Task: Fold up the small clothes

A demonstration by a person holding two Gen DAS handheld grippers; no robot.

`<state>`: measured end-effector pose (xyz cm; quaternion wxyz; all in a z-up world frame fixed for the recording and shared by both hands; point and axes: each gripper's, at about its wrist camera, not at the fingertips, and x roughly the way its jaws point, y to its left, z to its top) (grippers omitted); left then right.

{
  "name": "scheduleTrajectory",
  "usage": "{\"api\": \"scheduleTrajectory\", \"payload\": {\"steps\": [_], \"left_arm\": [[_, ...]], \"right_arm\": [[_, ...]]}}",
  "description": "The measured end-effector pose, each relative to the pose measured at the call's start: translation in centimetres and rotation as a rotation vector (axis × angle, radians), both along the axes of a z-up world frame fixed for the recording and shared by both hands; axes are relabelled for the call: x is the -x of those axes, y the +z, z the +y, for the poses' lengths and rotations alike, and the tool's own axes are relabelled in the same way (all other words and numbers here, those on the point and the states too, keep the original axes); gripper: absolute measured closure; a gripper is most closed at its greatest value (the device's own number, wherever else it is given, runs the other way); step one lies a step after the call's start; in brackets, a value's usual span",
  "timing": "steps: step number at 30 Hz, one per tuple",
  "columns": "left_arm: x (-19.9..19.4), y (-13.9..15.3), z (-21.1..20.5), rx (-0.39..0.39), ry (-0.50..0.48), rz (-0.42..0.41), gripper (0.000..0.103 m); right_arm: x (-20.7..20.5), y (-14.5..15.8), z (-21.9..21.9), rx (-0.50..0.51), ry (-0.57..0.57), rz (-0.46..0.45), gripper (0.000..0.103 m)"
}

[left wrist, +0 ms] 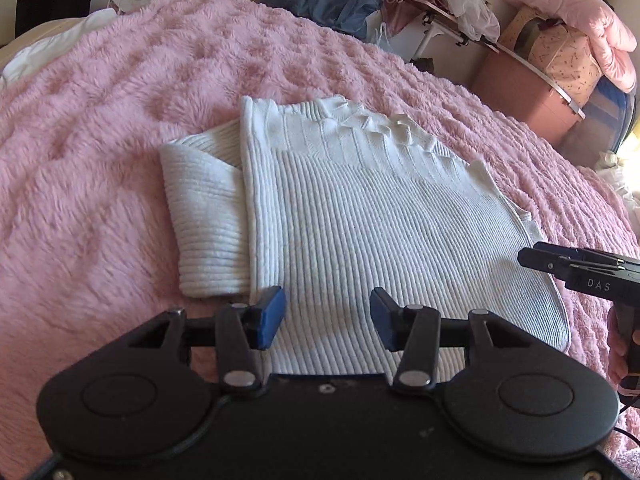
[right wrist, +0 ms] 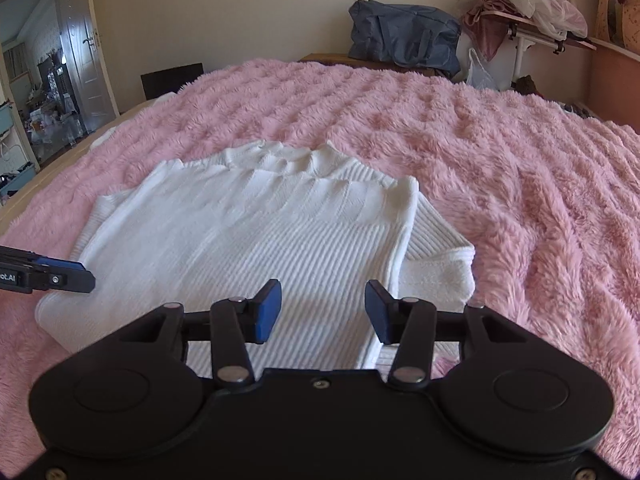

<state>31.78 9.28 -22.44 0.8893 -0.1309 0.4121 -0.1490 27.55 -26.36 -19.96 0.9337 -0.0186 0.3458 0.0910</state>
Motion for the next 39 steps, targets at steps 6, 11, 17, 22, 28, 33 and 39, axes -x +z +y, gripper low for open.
{"api": "scheduleTrajectory", "payload": {"steps": [6, 11, 17, 22, 28, 33, 39], "left_arm": [[-0.4, -0.8, 0.0, 0.004, 0.006, 0.009, 0.053], [0.8, 1.9, 0.0, 0.053, 0.029, -0.025, 0.053], [4.3, 3.7, -0.9, 0.023, 0.017, -0.031, 0.052], [5.8, 2.0, -1.6, 0.011, 0.028, 0.011, 0.052], [5.5, -1.0, -1.1, 0.034, 0.071, 0.057, 0.052], [5.3, -1.2, -1.0, 0.042, 0.089, 0.064, 0.052], [5.6, 0.0, -1.0, 0.038, 0.092, 0.061, 0.052]], "right_arm": [[-0.2, -1.2, -0.5, 0.023, -0.009, 0.022, 0.060], [0.8, 0.7, -0.2, -0.039, 0.002, 0.016, 0.059], [5.0, 2.9, 1.7, -0.067, 0.074, -0.005, 0.059], [7.1, 1.9, 2.7, -0.123, 0.078, 0.075, 0.057], [7.1, -1.7, 1.5, -0.112, -0.051, 0.142, 0.056], [7.1, -2.7, 0.0, -0.175, -0.084, 0.159, 0.057], [7.7, -1.2, 0.3, -0.167, -0.076, 0.151, 0.054]]}}
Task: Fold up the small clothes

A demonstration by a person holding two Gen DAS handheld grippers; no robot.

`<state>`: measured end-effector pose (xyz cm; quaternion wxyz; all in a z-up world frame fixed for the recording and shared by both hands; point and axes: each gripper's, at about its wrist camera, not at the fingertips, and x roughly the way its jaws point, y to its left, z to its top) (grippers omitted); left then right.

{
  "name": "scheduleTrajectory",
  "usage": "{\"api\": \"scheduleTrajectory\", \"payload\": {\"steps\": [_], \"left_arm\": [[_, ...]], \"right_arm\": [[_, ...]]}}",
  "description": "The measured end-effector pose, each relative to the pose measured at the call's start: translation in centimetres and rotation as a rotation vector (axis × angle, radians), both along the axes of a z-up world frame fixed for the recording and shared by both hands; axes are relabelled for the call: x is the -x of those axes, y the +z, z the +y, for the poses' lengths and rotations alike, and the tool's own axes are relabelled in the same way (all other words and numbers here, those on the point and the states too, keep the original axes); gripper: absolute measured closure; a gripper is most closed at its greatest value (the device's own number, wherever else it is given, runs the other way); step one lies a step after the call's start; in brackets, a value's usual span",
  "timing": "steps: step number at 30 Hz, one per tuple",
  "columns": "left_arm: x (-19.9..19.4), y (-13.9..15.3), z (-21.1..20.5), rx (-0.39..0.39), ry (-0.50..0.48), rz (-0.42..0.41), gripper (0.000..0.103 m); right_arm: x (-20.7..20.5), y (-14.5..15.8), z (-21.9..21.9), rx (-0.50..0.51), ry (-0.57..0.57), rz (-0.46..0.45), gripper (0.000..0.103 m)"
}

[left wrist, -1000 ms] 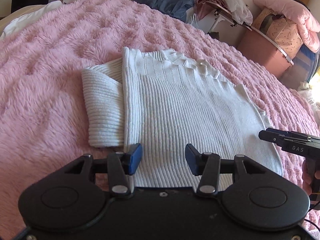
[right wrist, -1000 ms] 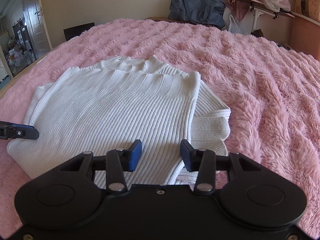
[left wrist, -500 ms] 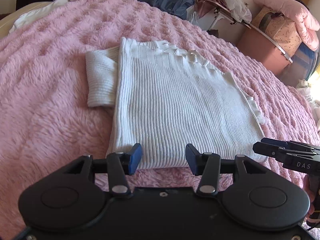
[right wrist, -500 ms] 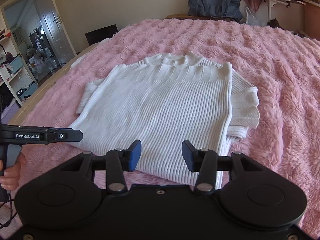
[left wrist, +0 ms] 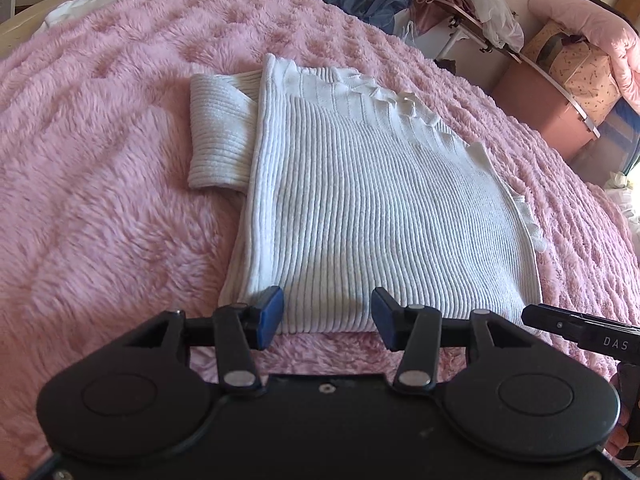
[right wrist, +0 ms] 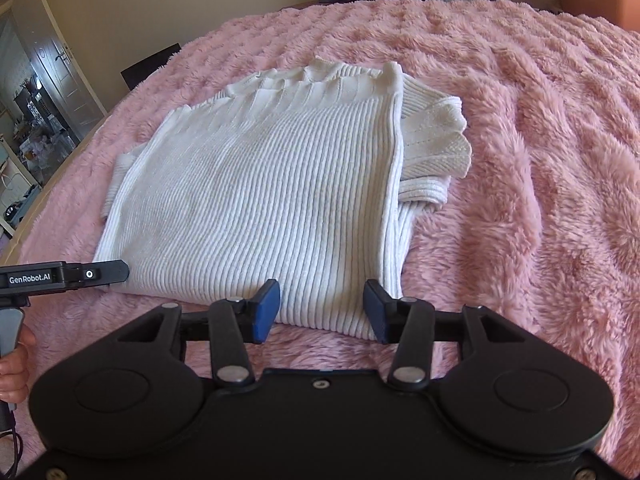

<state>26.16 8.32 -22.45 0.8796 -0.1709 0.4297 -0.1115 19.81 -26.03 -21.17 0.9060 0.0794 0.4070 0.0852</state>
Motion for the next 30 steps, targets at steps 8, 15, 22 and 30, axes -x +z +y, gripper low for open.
{"api": "scheduleTrajectory", "payload": {"steps": [8, 15, 22, 30], "left_arm": [[0.7, 2.7, 4.5, -0.048, 0.084, -0.053, 0.051], [-0.6, 4.0, 10.5, 0.023, 0.189, -0.061, 0.051], [-2.9, 2.6, 13.5, 0.186, 0.245, -0.033, 0.051], [-6.0, 0.3, 13.5, 0.263, 0.240, -0.010, 0.051]], "right_arm": [[1.9, 3.1, 2.2, -0.028, 0.050, -0.074, 0.052], [2.4, 3.5, 9.5, -0.030, 0.198, -0.096, 0.052], [2.4, 2.1, 16.7, 0.078, 0.326, -0.129, 0.051], [1.9, -0.2, 21.1, 0.245, 0.410, -0.183, 0.051]]}}
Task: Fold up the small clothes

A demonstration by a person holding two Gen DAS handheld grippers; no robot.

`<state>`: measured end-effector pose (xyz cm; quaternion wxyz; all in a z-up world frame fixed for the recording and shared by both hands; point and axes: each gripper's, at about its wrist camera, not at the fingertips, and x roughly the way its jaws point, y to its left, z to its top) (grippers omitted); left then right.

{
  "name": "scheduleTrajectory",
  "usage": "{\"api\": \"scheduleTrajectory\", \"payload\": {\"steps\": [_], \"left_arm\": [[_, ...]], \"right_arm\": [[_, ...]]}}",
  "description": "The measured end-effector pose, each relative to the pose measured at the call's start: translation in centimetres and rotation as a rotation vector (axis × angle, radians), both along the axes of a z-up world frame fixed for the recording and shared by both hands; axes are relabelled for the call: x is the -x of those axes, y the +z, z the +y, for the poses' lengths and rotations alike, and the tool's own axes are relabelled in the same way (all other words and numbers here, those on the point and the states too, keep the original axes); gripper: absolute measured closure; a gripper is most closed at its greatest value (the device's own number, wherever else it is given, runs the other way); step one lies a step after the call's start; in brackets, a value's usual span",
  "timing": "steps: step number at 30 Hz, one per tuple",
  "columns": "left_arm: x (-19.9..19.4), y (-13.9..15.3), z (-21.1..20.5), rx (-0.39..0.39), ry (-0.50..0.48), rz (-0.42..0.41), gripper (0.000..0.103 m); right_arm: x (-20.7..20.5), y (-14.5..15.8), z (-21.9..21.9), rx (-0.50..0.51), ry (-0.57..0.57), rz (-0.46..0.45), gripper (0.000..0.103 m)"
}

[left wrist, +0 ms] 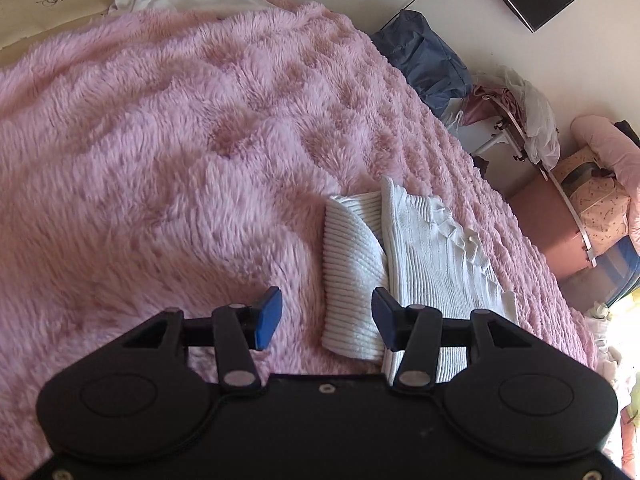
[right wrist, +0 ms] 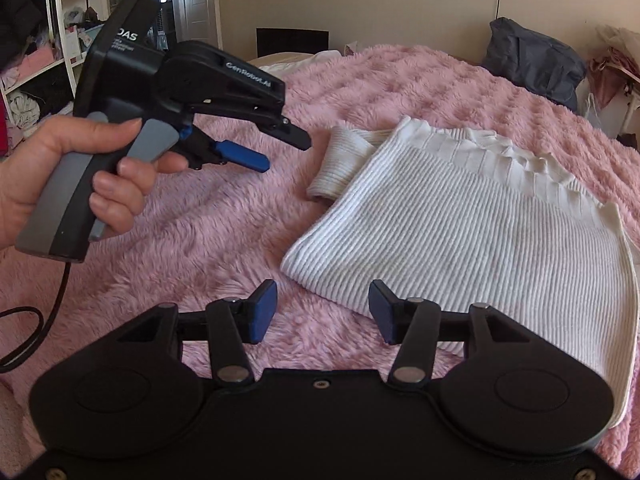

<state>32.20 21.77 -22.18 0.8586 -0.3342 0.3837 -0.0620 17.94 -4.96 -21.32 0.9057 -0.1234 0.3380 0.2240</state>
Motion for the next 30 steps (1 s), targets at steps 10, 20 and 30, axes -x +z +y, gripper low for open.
{"api": "scheduleTrajectory", "payload": {"steps": [10, 20, 30], "left_arm": [[-3.5, -2.4, 1.3, 0.189, 0.024, -0.001, 0.052], [-7.7, -3.6, -0.2, 0.251, -0.044, 0.026, 0.052], [-11.4, -3.6, -1.5, 0.259, -0.063, 0.048, 0.050]], "right_arm": [[-0.1, -2.3, 3.4, 0.281, 0.075, -0.164, 0.051], [0.2, -3.8, 5.2, 0.441, 0.131, -0.255, 0.051], [-1.3, -3.9, 6.2, 0.431, 0.120, -0.243, 0.050]]}}
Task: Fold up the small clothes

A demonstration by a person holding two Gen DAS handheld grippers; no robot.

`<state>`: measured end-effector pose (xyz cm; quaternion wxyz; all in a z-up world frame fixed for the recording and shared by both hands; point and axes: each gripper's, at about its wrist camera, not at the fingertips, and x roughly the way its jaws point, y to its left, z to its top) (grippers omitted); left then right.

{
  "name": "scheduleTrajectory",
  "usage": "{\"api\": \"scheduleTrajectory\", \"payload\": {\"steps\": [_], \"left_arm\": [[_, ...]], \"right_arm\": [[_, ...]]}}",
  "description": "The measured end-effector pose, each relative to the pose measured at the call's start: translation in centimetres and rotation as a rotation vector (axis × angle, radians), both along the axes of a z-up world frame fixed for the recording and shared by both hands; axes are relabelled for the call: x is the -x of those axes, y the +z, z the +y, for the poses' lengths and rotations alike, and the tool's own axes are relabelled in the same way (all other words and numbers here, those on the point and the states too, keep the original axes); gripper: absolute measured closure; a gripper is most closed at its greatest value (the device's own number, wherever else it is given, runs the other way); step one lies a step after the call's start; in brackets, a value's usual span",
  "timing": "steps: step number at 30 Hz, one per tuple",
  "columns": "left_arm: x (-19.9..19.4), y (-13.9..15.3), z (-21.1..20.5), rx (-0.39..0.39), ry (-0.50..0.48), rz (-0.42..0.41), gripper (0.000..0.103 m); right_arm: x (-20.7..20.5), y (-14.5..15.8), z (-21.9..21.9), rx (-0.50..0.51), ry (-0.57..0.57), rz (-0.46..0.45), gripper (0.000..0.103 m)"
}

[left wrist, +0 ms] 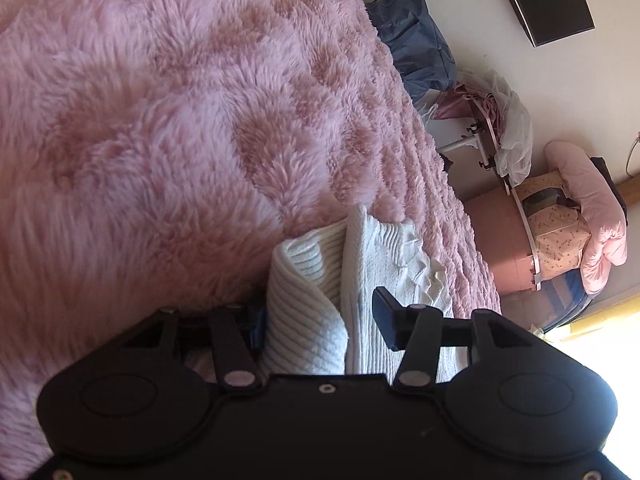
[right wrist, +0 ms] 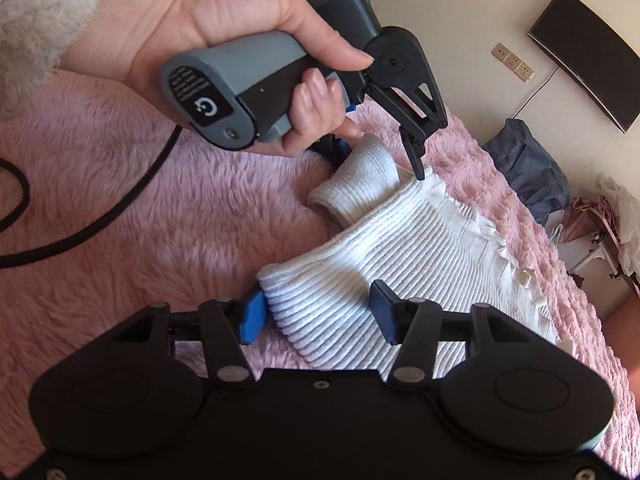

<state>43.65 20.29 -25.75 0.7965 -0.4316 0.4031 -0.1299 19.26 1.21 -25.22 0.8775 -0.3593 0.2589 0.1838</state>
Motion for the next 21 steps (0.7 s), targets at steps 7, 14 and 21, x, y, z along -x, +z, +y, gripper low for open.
{"api": "scheduleTrajectory", "payload": {"steps": [7, 14, 21], "left_arm": [[-0.6, -0.6, -0.1, 0.049, 0.015, -0.035, 0.058], [-0.7, 0.8, -0.7, 0.026, -0.043, -0.056, 0.094], [-1.1, 4.4, -2.9, 0.015, -0.073, -0.093, 0.095]], "right_arm": [[0.0, -0.2, 0.0, -0.001, 0.010, 0.010, 0.063], [-0.1, 1.3, -0.8, -0.099, -0.040, 0.042, 0.086], [0.1, 4.7, -3.0, -0.215, -0.087, 0.023, 0.089]]}}
